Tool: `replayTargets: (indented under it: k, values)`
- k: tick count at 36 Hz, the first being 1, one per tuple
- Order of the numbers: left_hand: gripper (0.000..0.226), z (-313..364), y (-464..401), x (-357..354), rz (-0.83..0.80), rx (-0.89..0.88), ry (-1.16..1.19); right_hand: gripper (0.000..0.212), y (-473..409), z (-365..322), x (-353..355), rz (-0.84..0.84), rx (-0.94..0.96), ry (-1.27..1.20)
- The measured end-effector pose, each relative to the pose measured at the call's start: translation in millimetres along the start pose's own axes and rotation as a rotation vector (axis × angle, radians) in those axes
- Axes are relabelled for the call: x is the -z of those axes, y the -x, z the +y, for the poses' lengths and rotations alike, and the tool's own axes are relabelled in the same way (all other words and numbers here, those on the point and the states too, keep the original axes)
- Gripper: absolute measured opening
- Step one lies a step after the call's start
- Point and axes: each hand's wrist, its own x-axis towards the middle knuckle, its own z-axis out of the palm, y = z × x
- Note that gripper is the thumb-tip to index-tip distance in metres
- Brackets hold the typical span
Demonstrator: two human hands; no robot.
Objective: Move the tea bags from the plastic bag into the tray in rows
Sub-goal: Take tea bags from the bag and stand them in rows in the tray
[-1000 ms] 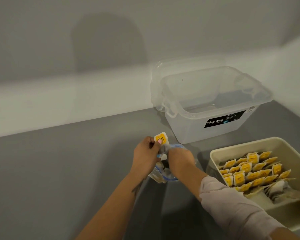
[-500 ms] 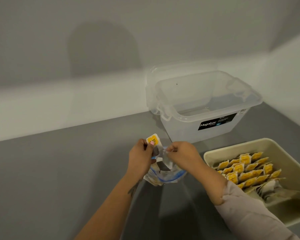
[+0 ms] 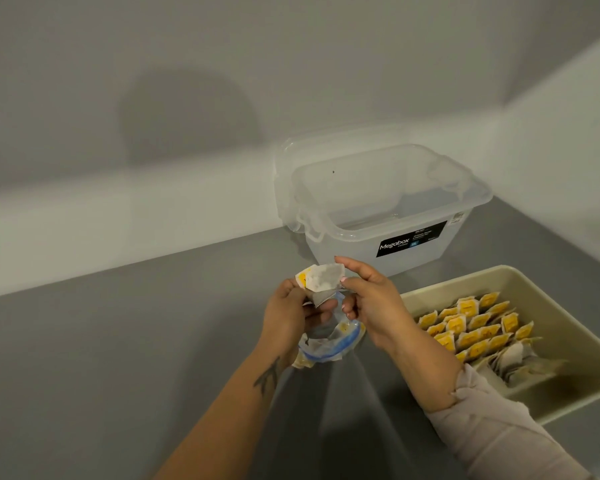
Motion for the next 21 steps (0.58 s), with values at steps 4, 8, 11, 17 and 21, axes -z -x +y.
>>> replayTargets:
  k: [4, 8, 11, 17, 21]
  values:
    - [0.026, 2, 2, -4, -0.022, 0.007, 0.044, 0.032, 4, 3, 2, 0.029, 0.045, 0.029]
    - [0.023, -3, -1, -7, -0.001, -0.044, -0.08, 0.027, 9, 2, 4, 0.018, 0.063, 0.062]
    - [0.027, -4, -2, -9, 0.029, -0.103, -0.148, 0.02, 11, 1, 9, 0.024, 0.072, 0.129]
    - [0.023, -4, -1, -16, 0.016, -0.188, -0.193, 0.014, 4, -7, 28, 0.025, 0.158, 0.242]
    - [0.025, -5, 1, -28, 0.012, -0.274, -0.276, 0.03, 1, -18, 44, -0.017, 0.208, 0.453]
